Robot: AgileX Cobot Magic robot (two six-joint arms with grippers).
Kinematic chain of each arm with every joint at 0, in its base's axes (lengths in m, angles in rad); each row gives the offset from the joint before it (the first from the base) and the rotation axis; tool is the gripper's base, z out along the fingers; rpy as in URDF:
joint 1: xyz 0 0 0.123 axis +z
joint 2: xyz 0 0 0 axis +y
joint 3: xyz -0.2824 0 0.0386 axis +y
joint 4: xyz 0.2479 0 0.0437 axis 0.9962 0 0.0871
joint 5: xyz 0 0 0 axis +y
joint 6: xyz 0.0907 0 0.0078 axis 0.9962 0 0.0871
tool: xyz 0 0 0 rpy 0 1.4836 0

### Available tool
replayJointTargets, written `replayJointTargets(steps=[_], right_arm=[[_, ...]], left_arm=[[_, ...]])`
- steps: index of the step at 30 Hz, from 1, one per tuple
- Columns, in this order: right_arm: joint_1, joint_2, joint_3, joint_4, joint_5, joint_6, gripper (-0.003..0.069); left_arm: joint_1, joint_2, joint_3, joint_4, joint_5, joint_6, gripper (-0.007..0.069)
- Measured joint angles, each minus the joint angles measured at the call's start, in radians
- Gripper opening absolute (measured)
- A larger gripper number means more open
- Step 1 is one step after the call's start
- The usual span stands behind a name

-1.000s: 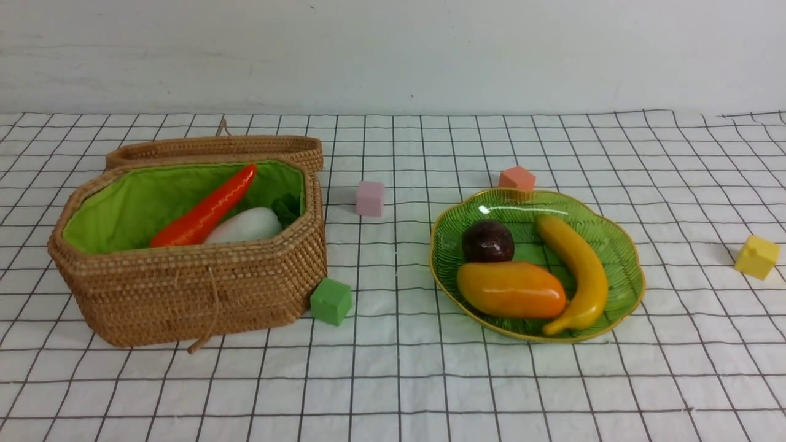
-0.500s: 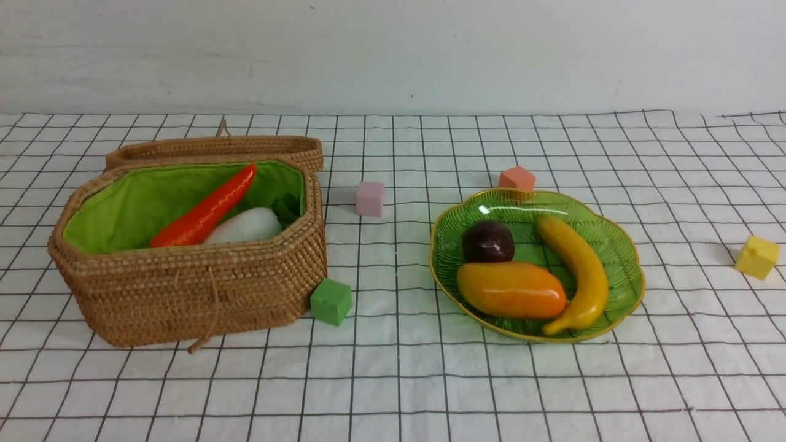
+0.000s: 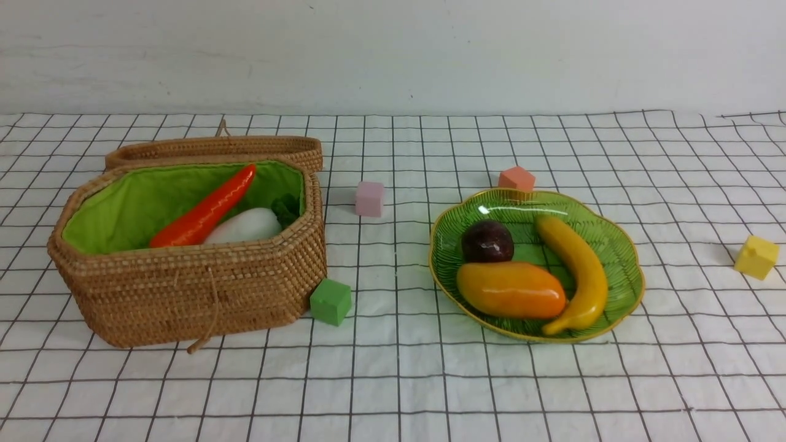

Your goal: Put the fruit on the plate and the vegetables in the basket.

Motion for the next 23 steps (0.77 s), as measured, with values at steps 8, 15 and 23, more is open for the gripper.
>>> replayJointTargets(steps=[8,15,23], right_arm=[[0.0,0.0,0.0,0.0,0.0,0.0,0.0051],[0.0,0.0,0.0,0.0,0.0,0.0,0.0062],[0.0,0.0,0.0,0.0,0.0,0.0,0.0071]], left_arm=[[0.0,0.0,0.0,0.0,0.0,0.0,0.0239],[0.0,0.0,0.0,0.0,0.0,0.0,0.0239],[0.0,0.0,0.0,0.0,0.0,0.0,0.0239]])
